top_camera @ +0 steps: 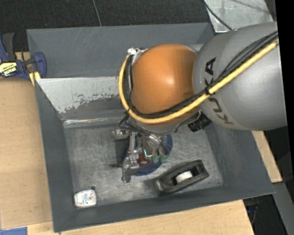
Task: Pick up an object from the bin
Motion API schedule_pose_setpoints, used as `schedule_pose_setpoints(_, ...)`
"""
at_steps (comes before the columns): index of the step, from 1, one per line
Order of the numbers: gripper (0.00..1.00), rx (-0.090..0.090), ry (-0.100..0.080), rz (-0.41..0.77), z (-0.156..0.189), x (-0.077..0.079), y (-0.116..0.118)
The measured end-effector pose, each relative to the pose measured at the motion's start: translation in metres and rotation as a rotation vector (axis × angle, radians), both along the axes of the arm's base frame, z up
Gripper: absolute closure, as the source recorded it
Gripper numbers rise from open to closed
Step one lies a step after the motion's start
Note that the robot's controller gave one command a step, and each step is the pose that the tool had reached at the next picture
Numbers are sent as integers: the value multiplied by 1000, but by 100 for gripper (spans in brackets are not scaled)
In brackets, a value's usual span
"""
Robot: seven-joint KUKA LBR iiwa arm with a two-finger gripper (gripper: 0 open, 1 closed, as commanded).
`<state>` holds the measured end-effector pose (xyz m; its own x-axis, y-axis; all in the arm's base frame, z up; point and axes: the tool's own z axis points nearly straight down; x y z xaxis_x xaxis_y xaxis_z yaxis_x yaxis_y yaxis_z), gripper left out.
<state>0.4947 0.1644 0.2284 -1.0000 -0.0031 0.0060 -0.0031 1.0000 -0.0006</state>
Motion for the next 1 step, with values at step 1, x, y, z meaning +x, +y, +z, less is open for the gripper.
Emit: schedule_pose_setpoints(1, 0, -1, -2, 221, -88, 21, -82)
